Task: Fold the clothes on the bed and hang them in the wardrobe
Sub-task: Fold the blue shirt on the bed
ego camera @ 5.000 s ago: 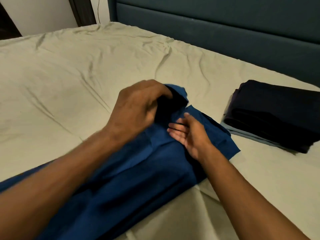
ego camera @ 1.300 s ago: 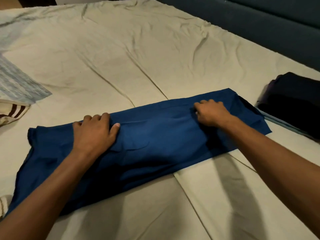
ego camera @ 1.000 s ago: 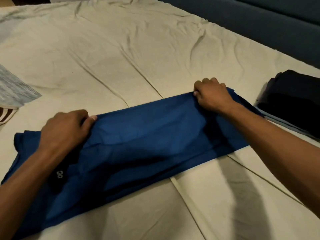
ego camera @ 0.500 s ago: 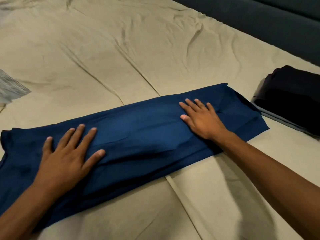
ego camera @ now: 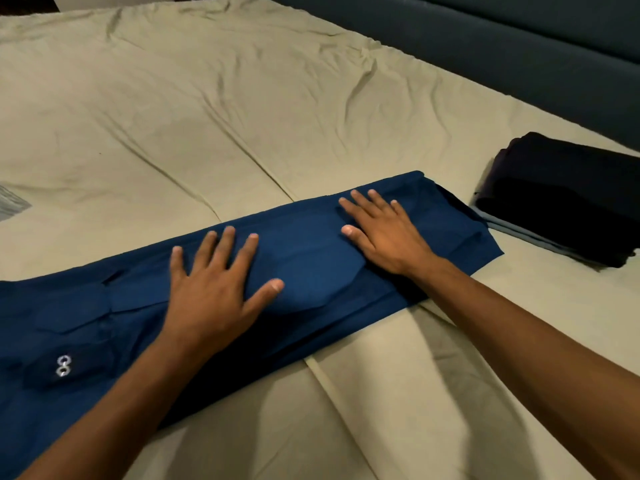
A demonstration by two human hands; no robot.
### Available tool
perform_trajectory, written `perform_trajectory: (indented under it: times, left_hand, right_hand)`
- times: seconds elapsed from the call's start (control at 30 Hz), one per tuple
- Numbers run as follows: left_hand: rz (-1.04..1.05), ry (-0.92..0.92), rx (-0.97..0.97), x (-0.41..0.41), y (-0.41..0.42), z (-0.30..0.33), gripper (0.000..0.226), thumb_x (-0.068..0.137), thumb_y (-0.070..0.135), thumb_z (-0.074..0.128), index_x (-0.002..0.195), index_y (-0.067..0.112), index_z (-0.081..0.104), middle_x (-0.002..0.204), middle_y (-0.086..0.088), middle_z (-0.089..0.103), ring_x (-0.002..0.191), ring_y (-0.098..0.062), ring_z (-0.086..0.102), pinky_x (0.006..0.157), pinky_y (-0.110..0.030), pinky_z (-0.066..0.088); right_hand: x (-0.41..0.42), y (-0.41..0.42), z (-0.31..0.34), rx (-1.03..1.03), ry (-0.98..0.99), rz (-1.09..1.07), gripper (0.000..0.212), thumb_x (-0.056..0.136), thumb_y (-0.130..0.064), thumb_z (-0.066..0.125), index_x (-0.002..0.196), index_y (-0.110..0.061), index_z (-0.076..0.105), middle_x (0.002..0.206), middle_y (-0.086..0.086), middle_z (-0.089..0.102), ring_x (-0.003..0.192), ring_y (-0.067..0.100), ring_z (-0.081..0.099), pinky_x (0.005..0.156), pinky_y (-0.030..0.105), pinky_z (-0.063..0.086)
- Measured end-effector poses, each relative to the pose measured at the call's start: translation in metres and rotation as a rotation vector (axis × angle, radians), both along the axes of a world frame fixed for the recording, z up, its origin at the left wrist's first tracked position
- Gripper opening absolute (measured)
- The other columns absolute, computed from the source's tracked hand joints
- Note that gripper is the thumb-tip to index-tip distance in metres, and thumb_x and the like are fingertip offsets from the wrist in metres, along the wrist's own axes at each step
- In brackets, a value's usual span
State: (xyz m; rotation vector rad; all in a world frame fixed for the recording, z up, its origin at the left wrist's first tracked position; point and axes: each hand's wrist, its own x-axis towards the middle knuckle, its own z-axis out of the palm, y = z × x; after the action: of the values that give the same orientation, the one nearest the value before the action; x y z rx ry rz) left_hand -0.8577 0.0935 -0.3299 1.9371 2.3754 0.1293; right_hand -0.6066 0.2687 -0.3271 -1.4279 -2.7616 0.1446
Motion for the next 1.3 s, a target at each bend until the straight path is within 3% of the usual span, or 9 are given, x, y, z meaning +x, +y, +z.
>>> perform_trajectory:
  times: [0.17, 0.43, 0.53, 0.67, 0.8, 0.93, 1.13, 1.3]
  left_hand:
    - [0.105, 0.078, -0.083, -0.006, 0.000, -0.028, 0.098, 0.069, 0.093, -0.010, 0.155, 0.047, -0.005, 0.168, -0.002, -0.002, 0.153, -0.034, -0.005, 0.115, -0.066, -0.008]
    - [0.201, 0.142, -0.086, -0.050, -0.036, -0.021, 0.095, 0.073, 0.087, -0.018, 0.157, 0.045, -0.002, 0.168, -0.001, 0.002, 0.154, -0.028, -0.001, 0.113, -0.066, -0.011]
    - [0.269, 0.173, -0.098, -0.082, -0.068, -0.018, 0.094, 0.077, 0.085, -0.016, 0.158, 0.041, 0.004, 0.168, -0.002, 0.008, 0.154, -0.026, 0.004, 0.113, -0.065, -0.010]
    - [0.291, 0.106, -0.076, -0.113, -0.101, -0.021, 0.089, 0.082, 0.084, -0.009, 0.158, 0.040, 0.006, 0.167, -0.001, 0.009, 0.154, -0.022, 0.004, 0.115, -0.062, -0.008]
    - [0.283, 0.069, -0.017, -0.117, -0.109, -0.025, 0.086, 0.085, 0.083, -0.003, 0.159, 0.038, 0.001, 0.167, 0.000, 0.011, 0.154, -0.022, 0.006, 0.118, -0.061, -0.002]
    - [0.268, 0.056, -0.019, -0.122, -0.109, -0.027, 0.084, 0.086, 0.081, -0.002, 0.158, 0.040, 0.005, 0.167, 0.002, 0.011, 0.154, -0.020, 0.006, 0.118, -0.062, -0.001]
    - [0.498, -0.093, -0.058, -0.185, -0.113, -0.020, 0.069, 0.095, 0.071, 0.011, 0.155, 0.039, 0.021, 0.167, 0.007, 0.012, 0.153, -0.019, 0.007, 0.117, -0.062, 0.003]
    - [0.587, -0.291, 0.198, -0.228, -0.097, 0.002, 0.048, 0.103, 0.047, 0.040, 0.143, 0.023, 0.046, 0.143, -0.009, 0.053, 0.134, -0.037, 0.042, 0.107, -0.057, 0.027]
  right_hand:
    - [0.044, 0.038, -0.027, -0.100, 0.017, -0.362, 0.061, 0.100, -0.062, 0.013, 0.157, -0.038, 0.011, 0.166, -0.011, 0.002, 0.153, 0.019, -0.003, 0.119, 0.058, -0.001]
    - [0.045, 0.050, -0.018, -0.157, -0.085, -0.455, 0.064, 0.100, -0.062, 0.007, 0.158, -0.036, 0.004, 0.166, -0.010, -0.006, 0.153, 0.026, -0.005, 0.118, 0.062, -0.005]
    - [0.026, 0.030, -0.009, -0.041, -0.038, -0.499, 0.064, 0.102, -0.056, 0.012, 0.159, -0.026, 0.009, 0.167, -0.003, -0.001, 0.153, 0.030, -0.004, 0.117, 0.064, -0.004]
    - [-0.042, -0.039, -0.001, 0.136, 0.094, -0.269, 0.062, 0.103, -0.050, 0.012, 0.158, -0.021, 0.018, 0.166, 0.001, 0.011, 0.153, 0.028, 0.002, 0.118, 0.062, 0.002]
    - [-0.139, -0.121, 0.003, 0.039, 0.132, 0.066, 0.074, 0.092, -0.056, 0.000, 0.158, -0.027, 0.018, 0.166, -0.003, 0.009, 0.153, 0.024, -0.001, 0.119, 0.057, 0.001]
    - [-0.204, -0.170, -0.013, -0.053, 0.089, 0.343, 0.073, 0.092, -0.060, 0.002, 0.158, -0.031, 0.014, 0.166, -0.004, 0.005, 0.153, 0.023, -0.004, 0.119, 0.057, -0.003]
    - [-0.210, -0.173, -0.031, -0.048, 0.007, 0.351, 0.072, 0.092, -0.064, -0.003, 0.157, -0.036, 0.008, 0.166, -0.007, 0.002, 0.153, 0.022, -0.005, 0.119, 0.057, -0.007]
    - [-0.218, -0.181, -0.029, -0.066, 0.006, 0.298, 0.078, 0.087, -0.066, -0.010, 0.157, -0.035, 0.003, 0.167, -0.005, -0.001, 0.153, 0.025, -0.008, 0.117, 0.059, -0.010]
